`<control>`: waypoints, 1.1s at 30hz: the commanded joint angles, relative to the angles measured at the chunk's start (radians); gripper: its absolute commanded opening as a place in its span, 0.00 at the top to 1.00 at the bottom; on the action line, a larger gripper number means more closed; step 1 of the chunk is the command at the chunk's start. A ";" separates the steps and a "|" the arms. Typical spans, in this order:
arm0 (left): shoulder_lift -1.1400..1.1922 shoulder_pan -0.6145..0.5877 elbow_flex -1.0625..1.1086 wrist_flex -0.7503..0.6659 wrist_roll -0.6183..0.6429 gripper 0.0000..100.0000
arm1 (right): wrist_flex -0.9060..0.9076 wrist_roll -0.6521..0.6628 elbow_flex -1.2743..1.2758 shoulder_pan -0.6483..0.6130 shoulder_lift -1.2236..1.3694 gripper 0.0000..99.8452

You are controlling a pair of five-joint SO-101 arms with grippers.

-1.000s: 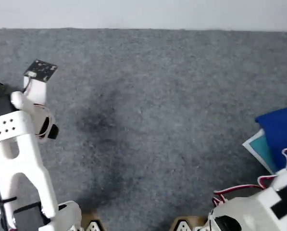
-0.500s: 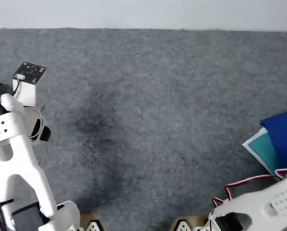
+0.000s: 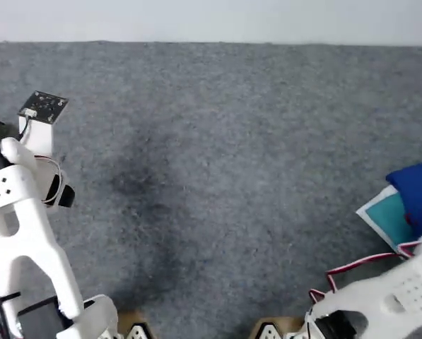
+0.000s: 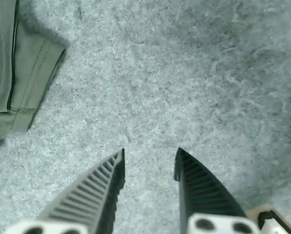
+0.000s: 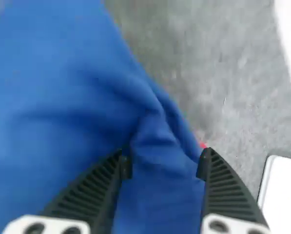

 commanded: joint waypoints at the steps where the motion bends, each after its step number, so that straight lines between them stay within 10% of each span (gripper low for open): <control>1: -0.037 0.000 -0.012 0.028 -0.008 0.84 | 0.024 -0.094 -0.054 -0.093 -0.154 0.77; 13: 0.021 -0.190 -0.116 -0.267 0.130 0.76 | 0.541 -0.341 -0.023 -0.506 -0.272 0.77; 33: 0.707 -0.459 -0.285 -1.062 -0.226 0.79 | 0.536 -0.282 0.440 -0.535 -0.306 0.77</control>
